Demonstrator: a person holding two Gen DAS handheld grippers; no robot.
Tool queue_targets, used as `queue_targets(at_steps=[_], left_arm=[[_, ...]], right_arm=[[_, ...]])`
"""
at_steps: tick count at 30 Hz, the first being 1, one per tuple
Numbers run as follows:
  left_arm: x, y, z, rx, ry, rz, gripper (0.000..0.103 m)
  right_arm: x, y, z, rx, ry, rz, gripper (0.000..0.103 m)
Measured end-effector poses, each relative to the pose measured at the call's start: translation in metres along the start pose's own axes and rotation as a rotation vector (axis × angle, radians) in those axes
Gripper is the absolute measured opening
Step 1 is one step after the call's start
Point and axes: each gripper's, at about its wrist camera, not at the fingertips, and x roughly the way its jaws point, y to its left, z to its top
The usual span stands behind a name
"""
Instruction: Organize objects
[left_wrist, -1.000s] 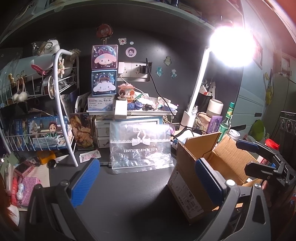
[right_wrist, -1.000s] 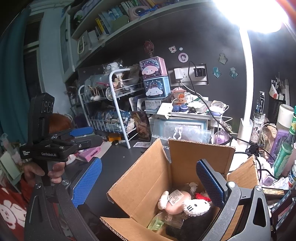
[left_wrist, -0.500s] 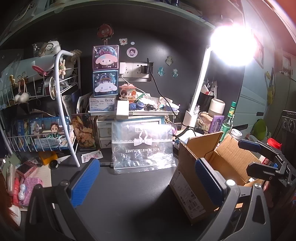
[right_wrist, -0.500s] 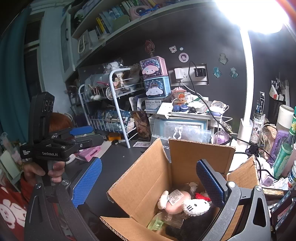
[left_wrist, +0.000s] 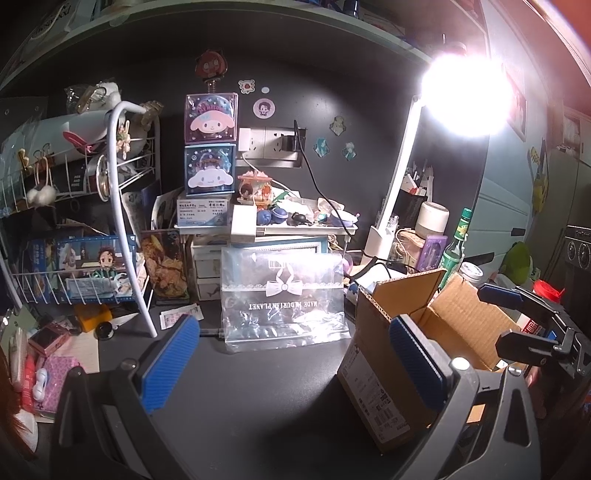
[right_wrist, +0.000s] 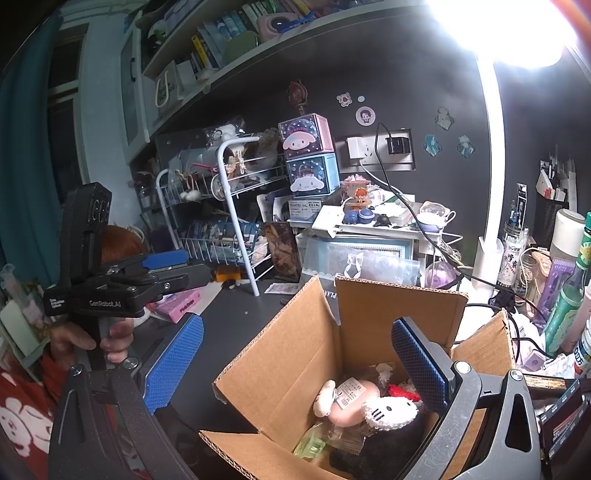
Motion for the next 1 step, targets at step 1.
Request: queue_targets(at_steps=[1], left_arm=[[-0.0002,0.0,0.0,-0.002,0.0,0.002,0.102]], right_arm=[[-0.0001,-0.0002,0.0002,0.001,0.0,0.001,0.103]])
